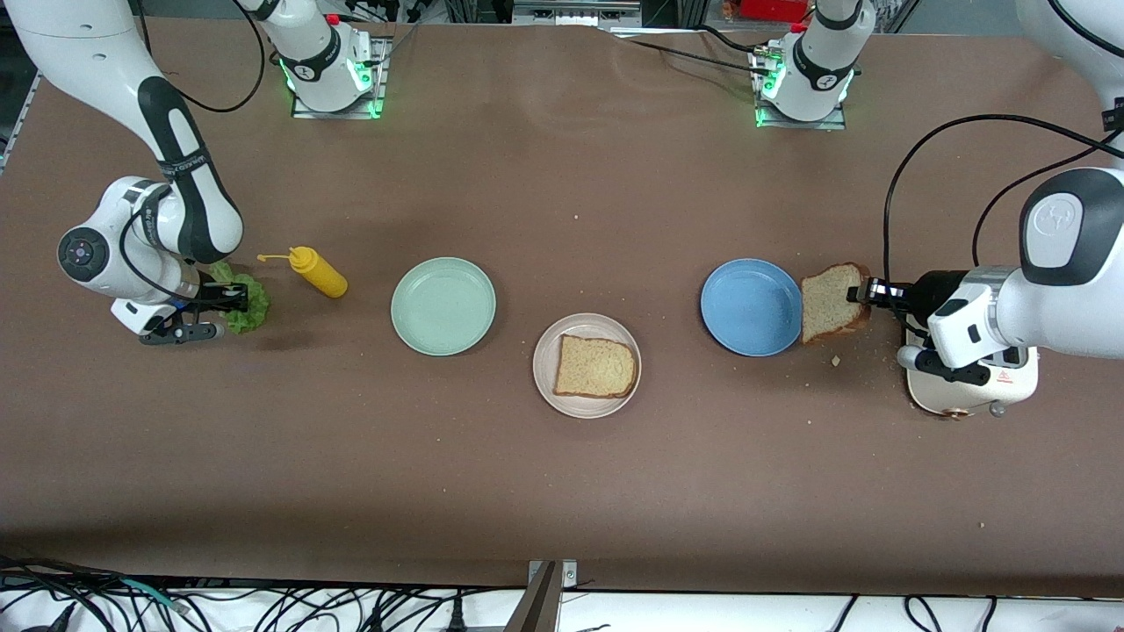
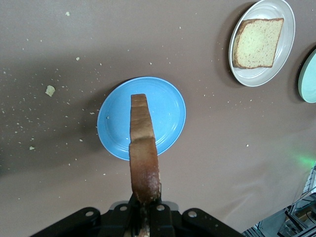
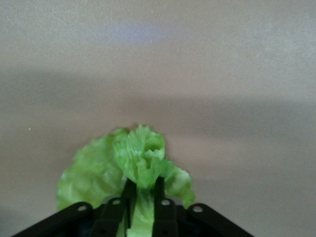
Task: Make sandwich in beige plate with both arms
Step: 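Lift the lettuce and carry it toward the beige plate with the right gripper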
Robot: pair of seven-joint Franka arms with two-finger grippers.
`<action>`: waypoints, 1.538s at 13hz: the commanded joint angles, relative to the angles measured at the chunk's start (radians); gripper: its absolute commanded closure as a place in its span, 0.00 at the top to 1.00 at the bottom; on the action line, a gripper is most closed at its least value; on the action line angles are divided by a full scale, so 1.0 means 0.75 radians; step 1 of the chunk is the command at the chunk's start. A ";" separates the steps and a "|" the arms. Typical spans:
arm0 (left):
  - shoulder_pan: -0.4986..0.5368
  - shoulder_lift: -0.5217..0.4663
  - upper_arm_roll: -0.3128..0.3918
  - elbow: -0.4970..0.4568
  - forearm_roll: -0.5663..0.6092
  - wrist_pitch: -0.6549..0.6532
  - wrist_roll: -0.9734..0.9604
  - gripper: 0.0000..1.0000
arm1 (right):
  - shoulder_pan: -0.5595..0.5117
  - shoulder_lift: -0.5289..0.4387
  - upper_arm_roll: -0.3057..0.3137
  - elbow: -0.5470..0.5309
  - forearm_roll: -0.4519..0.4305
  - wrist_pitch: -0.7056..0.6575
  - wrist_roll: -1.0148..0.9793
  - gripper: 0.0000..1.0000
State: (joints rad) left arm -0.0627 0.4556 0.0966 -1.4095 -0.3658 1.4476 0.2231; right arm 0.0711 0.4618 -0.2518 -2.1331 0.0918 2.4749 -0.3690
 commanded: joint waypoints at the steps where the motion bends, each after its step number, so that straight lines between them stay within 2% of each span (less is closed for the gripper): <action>1: -0.002 0.002 0.008 0.022 -0.050 -0.014 -0.013 0.00 | -0.021 -0.063 0.021 0.021 -0.030 -0.023 -0.023 0.00; 5: -0.002 0.002 0.008 0.022 -0.050 -0.016 -0.013 0.00 | -0.021 -0.115 0.013 0.293 -0.044 -0.488 -0.038 0.00; 9: -0.002 0.002 0.008 0.022 -0.048 -0.016 -0.013 0.00 | -0.021 -0.145 0.023 0.653 -0.053 -1.002 -0.015 0.00; 10: -0.002 0.002 0.008 0.022 -0.048 -0.014 -0.013 0.00 | -0.021 -0.145 0.043 0.714 -0.049 -1.086 0.078 0.00; 12: -0.002 0.002 0.008 0.022 -0.048 -0.016 -0.011 0.00 | -0.021 -0.147 0.151 0.807 -0.037 -1.195 0.350 0.00; 15: -0.002 0.002 0.008 0.022 -0.048 -0.014 -0.013 0.00 | -0.017 -0.152 0.337 0.829 0.090 -1.195 0.879 0.00; 17: -0.002 0.002 0.008 0.022 -0.048 -0.016 -0.011 0.00 | -0.005 -0.127 0.456 0.829 0.143 -1.100 1.204 0.00; 18: -0.002 0.002 0.008 0.022 -0.048 -0.016 -0.011 0.00 | 0.011 -0.125 0.501 0.823 0.146 -1.040 1.333 0.00; 20: -0.002 0.002 0.008 0.022 -0.050 -0.014 -0.013 0.00 | 0.099 -0.082 0.534 0.823 0.162 -0.904 1.599 0.00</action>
State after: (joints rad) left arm -0.0627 0.4556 0.0966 -1.4087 -0.3658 1.4476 0.2231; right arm 0.1075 0.3658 0.1312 -1.5361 0.1933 1.7333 0.6762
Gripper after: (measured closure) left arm 0.916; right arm 0.930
